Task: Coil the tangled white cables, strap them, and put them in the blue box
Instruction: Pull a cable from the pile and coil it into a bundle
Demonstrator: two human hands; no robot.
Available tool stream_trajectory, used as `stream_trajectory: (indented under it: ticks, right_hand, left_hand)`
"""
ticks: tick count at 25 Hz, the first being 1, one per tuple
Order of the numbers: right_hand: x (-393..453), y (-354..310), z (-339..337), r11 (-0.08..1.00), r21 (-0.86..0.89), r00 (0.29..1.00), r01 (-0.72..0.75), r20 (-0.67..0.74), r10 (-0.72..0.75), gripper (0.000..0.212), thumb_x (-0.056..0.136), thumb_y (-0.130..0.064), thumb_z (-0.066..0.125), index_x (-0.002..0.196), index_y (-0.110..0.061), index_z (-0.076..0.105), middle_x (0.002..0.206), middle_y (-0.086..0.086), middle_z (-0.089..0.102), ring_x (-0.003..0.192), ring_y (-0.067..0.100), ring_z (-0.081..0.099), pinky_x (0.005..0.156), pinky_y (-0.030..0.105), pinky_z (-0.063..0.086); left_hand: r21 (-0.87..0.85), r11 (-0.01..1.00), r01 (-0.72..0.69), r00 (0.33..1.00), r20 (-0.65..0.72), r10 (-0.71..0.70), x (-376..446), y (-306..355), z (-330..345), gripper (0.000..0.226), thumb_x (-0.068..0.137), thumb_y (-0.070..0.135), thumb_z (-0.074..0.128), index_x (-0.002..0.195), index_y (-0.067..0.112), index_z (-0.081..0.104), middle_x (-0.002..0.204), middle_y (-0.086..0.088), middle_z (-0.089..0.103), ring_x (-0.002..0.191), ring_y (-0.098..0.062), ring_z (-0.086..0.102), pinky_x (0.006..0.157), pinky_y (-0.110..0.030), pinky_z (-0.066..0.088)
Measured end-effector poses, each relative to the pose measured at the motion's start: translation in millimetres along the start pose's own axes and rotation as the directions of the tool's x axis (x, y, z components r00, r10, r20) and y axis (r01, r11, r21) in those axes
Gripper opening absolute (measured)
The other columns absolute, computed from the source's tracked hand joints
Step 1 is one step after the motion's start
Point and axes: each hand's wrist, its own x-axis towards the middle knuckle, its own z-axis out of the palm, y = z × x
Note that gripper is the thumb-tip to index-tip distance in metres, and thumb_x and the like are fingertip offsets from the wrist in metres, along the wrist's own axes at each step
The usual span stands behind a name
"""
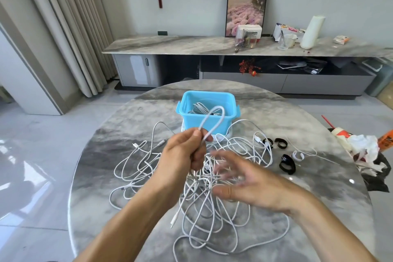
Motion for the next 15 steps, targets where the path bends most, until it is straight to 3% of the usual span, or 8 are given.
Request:
stream_trajectory:
  ticks: [2,5,6,8,9,10,12,15]
  right_hand:
    - [-3.1,4.9,1.7,0.966,-0.241,0.983,-0.091,0.133,0.126,0.026,0.085,-0.05,0.069,0.102,-0.031,0.066,0.091,0.006,0.075,0.068,0.004,0.064,0.07,0.027,0.052]
    - [-15.7,0.3,-24.1,0.985,-0.17,0.992,0.013,-0.125,-0.035,0.035,0.088,-0.05,0.068,0.077,-0.017,0.067,0.065,0.011,0.067,0.056,0.012,0.056,0.059,0.03,0.042]
    - [-21.7,-3.3,-34.1,0.991,-0.094,0.964,0.1,-0.238,-0.12,0.035,0.085,-0.048,0.07,0.075,-0.015,0.068,0.066,0.007,0.067,0.061,0.013,0.056,0.06,0.028,0.042]
    - [-30.9,-9.8,-43.8,0.956,0.081,0.903,0.283,-0.358,-0.237,0.029,0.082,-0.043,0.072,0.077,-0.014,0.073,0.072,0.001,0.067,0.07,0.012,0.057,0.064,0.02,0.044]
    - [-33.3,-10.4,-43.0,0.917,0.166,0.884,0.364,-0.372,-0.283,0.033,0.079,-0.045,0.075,0.08,-0.012,0.075,0.077,0.0,0.067,0.072,0.011,0.056,0.064,0.018,0.045]
    - [-32.5,-9.6,-39.6,0.88,0.224,0.863,0.419,-0.399,-0.309,0.041,0.074,-0.05,0.078,0.083,-0.01,0.076,0.08,0.0,0.066,0.075,0.011,0.055,0.065,0.018,0.046]
    - [-27.3,-8.7,-35.2,0.841,0.312,0.842,0.442,-0.467,-0.269,0.054,0.062,-0.058,0.082,0.086,-0.01,0.078,0.085,-0.002,0.067,0.077,0.009,0.054,0.068,0.019,0.044]
    - [-23.9,-8.4,-33.9,0.813,0.416,0.823,0.408,-0.553,-0.13,0.062,0.051,-0.059,0.087,0.088,-0.011,0.08,0.085,0.006,0.071,0.077,0.02,0.051,0.074,0.03,0.04]
  left_hand:
    - [-0.044,0.999,-0.014,0.993,-0.117,0.008,4.6,4.7,-9.7,0.029,0.104,0.013,0.039,0.094,0.006,0.065,0.063,0.001,0.045,0.051,-0.01,0.036,0.053,-0.025,0.027]
    - [0.179,0.983,-0.047,0.969,-0.229,0.088,10.9,8.3,-24.0,0.028,0.104,0.012,0.04,0.103,0.006,0.068,0.068,-0.001,0.044,0.053,-0.01,0.037,0.053,-0.025,0.028]
    - [0.461,0.883,-0.084,0.95,-0.23,0.21,10.8,5.9,-26.5,0.026,0.103,0.011,0.041,0.101,0.007,0.067,0.067,0.001,0.047,0.052,-0.012,0.04,0.051,-0.026,0.029]
    - [0.903,0.381,-0.197,0.89,0.002,0.456,5.1,-6.0,-26.0,0.02,0.097,0.007,0.043,0.096,0.013,0.063,0.073,0.001,0.062,0.058,-0.021,0.055,0.053,-0.031,0.038]
    - [0.931,0.204,-0.303,0.86,0.174,0.481,1.7,-13.5,-21.2,0.016,0.092,0.007,0.045,0.095,0.015,0.059,0.078,0.0,0.066,0.062,-0.026,0.06,0.054,-0.034,0.041]
    - [0.91,0.13,-0.394,0.838,0.298,0.457,-2.6,-19.0,-15.4,0.011,0.09,0.009,0.046,0.095,0.016,0.054,0.078,0.0,0.066,0.062,-0.03,0.06,0.051,-0.035,0.042]
    - [0.847,0.222,-0.483,0.84,0.377,0.391,-7.4,-21.0,-1.4,0.013,0.1,0.025,0.039,0.09,0.019,0.045,0.071,0.0,0.062,0.063,-0.027,0.058,0.055,-0.038,0.043]
    - [0.722,0.506,-0.472,0.882,0.388,0.269,-10.2,-16.5,6.1,0.045,0.101,0.051,0.025,0.079,0.019,0.047,0.067,0.006,0.059,0.065,-0.011,0.056,0.068,-0.036,0.044]
